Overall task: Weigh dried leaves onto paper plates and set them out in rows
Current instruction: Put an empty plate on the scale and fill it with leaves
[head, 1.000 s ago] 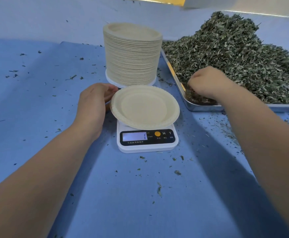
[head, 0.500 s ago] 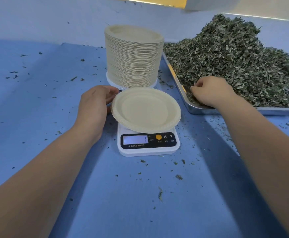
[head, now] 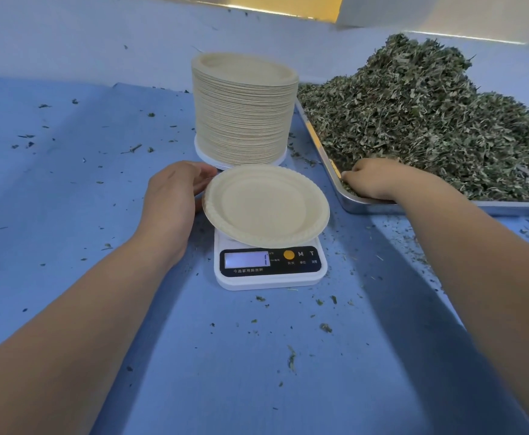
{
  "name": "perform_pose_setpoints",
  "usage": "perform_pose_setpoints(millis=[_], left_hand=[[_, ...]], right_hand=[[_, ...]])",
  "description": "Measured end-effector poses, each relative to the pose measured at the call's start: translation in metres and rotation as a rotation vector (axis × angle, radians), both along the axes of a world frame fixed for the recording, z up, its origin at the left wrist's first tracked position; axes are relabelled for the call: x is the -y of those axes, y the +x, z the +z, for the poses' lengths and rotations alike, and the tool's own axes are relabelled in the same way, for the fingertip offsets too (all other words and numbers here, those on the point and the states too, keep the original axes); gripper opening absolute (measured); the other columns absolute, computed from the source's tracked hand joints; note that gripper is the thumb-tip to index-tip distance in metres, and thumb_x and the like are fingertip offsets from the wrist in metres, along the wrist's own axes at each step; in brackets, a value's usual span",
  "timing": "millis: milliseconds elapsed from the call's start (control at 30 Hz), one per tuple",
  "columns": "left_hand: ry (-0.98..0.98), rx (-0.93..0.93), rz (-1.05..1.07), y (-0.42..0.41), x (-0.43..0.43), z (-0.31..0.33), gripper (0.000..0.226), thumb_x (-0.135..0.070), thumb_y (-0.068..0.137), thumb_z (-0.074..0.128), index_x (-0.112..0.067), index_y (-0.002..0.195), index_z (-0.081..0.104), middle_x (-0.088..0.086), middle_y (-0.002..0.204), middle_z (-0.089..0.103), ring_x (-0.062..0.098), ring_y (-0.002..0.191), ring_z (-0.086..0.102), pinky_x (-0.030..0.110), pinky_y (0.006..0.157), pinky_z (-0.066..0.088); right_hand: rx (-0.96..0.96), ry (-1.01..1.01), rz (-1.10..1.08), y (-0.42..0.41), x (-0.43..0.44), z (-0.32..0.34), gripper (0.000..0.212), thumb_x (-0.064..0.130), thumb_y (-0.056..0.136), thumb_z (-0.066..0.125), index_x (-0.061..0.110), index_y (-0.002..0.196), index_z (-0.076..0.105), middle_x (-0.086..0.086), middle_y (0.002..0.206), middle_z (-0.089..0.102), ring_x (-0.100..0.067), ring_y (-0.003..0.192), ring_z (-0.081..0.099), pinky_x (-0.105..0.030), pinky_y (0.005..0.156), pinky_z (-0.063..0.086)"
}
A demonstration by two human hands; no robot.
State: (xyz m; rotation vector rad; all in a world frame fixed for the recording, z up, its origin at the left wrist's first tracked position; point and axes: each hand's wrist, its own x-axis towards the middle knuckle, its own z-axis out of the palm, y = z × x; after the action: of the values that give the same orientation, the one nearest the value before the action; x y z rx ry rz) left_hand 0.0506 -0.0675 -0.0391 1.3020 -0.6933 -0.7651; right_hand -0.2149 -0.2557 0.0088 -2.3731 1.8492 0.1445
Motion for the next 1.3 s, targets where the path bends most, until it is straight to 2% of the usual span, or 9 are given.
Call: perform_pose_setpoints(millis=[67, 200, 267, 333, 400, 600, 767, 933, 1300], left_hand=[[-0.002, -0.004, 0.001, -0.001, 0.0, 0.001, 0.038, -0.027, 0.081, 0.047, -0.012, 0.1, 0.077, 0.0, 0.103, 0.08, 0.016, 0.105, 0.074, 0.034, 0.088, 0.057], [-0.005, -0.003, -0.002, -0.002, -0.001, 0.001, 0.038, -0.026, 0.081, 0.047, -0.011, 0.101, 0.076, 0.0, 0.102, 0.08, 0.015, 0.103, 0.074, 0.031, 0.083, 0.056], [-0.005, 0.002, -0.003, -0.002, -0.001, 0.001, 0.036, -0.023, 0.085, 0.046, -0.012, 0.101, 0.076, 0.0, 0.101, 0.08, 0.016, 0.104, 0.074, 0.031, 0.083, 0.055], [0.001, 0.01, -0.002, -0.002, -0.001, 0.001, 0.035, -0.02, 0.088, 0.045, -0.012, 0.102, 0.077, 0.001, 0.101, 0.08, 0.017, 0.103, 0.074, 0.032, 0.083, 0.056], [0.005, 0.017, 0.002, -0.001, 0.0, 0.001, 0.036, -0.02, 0.089, 0.045, -0.012, 0.103, 0.077, 0.002, 0.102, 0.08, 0.017, 0.103, 0.074, 0.033, 0.084, 0.056], [-0.01, 0.009, 0.005, 0.0, 0.001, 0.001, 0.033, -0.017, 0.089, 0.046, -0.011, 0.098, 0.078, 0.001, 0.101, 0.08, 0.017, 0.102, 0.074, 0.032, 0.081, 0.056], [-0.009, -0.001, 0.005, 0.0, 0.002, 0.0, 0.033, -0.017, 0.089, 0.047, -0.012, 0.096, 0.078, 0.001, 0.1, 0.08, 0.017, 0.102, 0.075, 0.03, 0.078, 0.053], [-0.005, 0.0, 0.009, 0.001, 0.002, -0.001, 0.031, -0.019, 0.087, 0.049, -0.014, 0.095, 0.078, 0.0, 0.1, 0.08, 0.016, 0.101, 0.075, 0.031, 0.079, 0.053], [0.012, 0.028, 0.009, 0.0, 0.001, -0.001, 0.033, -0.022, 0.085, 0.047, -0.019, 0.09, 0.08, -0.003, 0.101, 0.08, 0.014, 0.102, 0.074, 0.033, 0.083, 0.054]], right_hand=[[0.018, -0.057, 0.067, 0.003, -0.004, 0.003, 0.042, 0.042, 0.105, 0.037, 0.015, 0.127, 0.061, -0.013, 0.126, 0.062, -0.032, 0.107, 0.056, -0.035, 0.082, 0.043], [0.242, -0.423, 0.109, -0.001, -0.014, 0.008, 0.026, 0.032, 0.09, 0.047, 0.02, 0.089, 0.07, -0.005, 0.079, 0.067, -0.024, 0.071, 0.059, -0.03, 0.058, 0.047], [0.259, -0.518, 0.068, -0.005, -0.014, 0.009, 0.031, 0.036, 0.088, 0.045, 0.017, 0.091, 0.069, -0.007, 0.081, 0.067, -0.029, 0.078, 0.06, -0.034, 0.064, 0.051], [0.072, -0.399, -0.04, -0.003, -0.011, 0.007, 0.047, 0.052, 0.094, 0.041, 0.016, 0.113, 0.064, -0.013, 0.11, 0.066, -0.038, 0.108, 0.056, -0.046, 0.086, 0.049], [-0.064, -0.189, -0.091, 0.001, -0.007, 0.0, 0.064, 0.063, 0.099, 0.035, 0.012, 0.133, 0.055, -0.018, 0.128, 0.058, -0.04, 0.119, 0.052, -0.046, 0.092, 0.045], [0.016, -0.104, 0.079, 0.009, -0.012, 0.0, 0.066, 0.055, 0.107, 0.02, 0.006, 0.115, 0.063, -0.018, 0.115, 0.064, -0.036, 0.1, 0.056, -0.038, 0.08, 0.039], [0.152, -0.08, 0.113, 0.011, -0.032, -0.007, 0.074, 0.072, 0.098, 0.009, 0.014, 0.084, 0.054, -0.007, 0.087, 0.058, -0.027, 0.086, 0.055, -0.041, 0.079, 0.041], [0.181, -0.165, 0.122, 0.008, -0.045, -0.013, 0.066, 0.07, 0.1, 0.016, 0.017, 0.078, 0.048, -0.005, 0.081, 0.054, -0.018, 0.073, 0.049, -0.04, 0.07, 0.041], [0.318, -0.268, 0.081, 0.006, -0.029, 0.002, 0.053, 0.047, 0.104, 0.043, 0.011, 0.065, 0.05, -0.008, 0.058, 0.051, -0.027, 0.056, 0.049, -0.03, 0.05, 0.033]])
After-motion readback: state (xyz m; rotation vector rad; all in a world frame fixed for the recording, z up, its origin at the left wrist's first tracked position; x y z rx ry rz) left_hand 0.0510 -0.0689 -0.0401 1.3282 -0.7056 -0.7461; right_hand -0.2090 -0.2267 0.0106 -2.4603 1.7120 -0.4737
